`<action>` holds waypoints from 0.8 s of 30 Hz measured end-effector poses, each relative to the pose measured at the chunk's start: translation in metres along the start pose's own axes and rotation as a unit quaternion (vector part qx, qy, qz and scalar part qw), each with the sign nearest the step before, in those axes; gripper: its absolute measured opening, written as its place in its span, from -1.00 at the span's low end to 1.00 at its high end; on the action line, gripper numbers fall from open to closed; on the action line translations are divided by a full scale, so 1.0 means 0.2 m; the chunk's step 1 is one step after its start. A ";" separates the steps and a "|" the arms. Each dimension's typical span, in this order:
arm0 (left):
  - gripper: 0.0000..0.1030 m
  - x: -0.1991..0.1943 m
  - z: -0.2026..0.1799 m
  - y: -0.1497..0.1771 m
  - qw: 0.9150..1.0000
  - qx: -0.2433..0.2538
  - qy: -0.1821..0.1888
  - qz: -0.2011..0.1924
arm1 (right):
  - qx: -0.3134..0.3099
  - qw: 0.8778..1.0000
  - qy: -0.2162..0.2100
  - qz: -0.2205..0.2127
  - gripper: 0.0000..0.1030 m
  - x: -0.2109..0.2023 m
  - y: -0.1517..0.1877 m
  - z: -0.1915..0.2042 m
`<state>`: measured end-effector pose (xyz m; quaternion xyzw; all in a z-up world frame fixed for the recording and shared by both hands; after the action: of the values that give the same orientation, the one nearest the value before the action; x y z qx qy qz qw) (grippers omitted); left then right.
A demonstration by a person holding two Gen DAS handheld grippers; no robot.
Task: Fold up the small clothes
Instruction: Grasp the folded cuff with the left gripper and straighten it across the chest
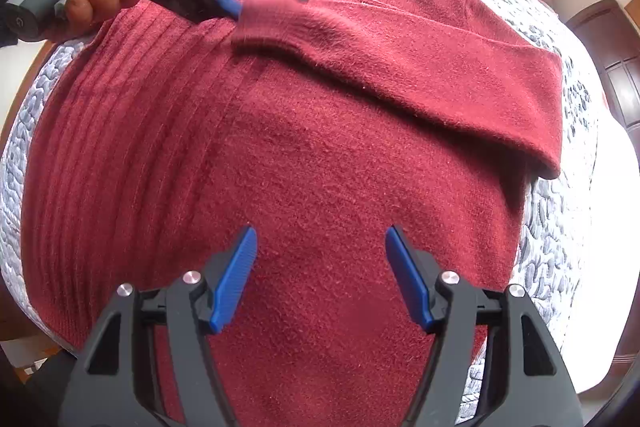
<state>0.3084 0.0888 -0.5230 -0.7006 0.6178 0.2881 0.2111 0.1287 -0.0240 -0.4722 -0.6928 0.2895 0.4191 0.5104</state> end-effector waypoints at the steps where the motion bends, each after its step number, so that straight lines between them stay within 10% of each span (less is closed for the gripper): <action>1: -0.65 0.01 0.01 0.01 1.000 0.004 -0.003 0.004 | -0.003 1.000 0.000 0.001 0.29 0.00 0.00 0.01; 16: -0.80 -0.44 -0.29 -0.33 0.980 0.190 -0.003 -0.058 | -0.005 1.000 -0.007 -0.005 0.29 0.00 -0.02 0.07; 24: -0.80 -0.55 0.15 -0.40 0.989 0.125 -0.046 -0.071 | -0.010 1.000 -0.006 0.005 0.29 0.02 0.01 0.05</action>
<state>0.3746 0.2019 -0.4769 -0.6968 0.5875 0.2248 0.3446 0.1263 -0.0143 -0.4772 -0.6939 0.2856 0.4289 0.5029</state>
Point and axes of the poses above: each gripper's, at about its wrist camera, not at the fingertips, and x roughly the way its jaws point, z to its left, y to its underside, the point moved 10 cm from there along x, roughly the way its jaws point, and after that the axes turned 13 degrees about -z, right-handed, at the moved point
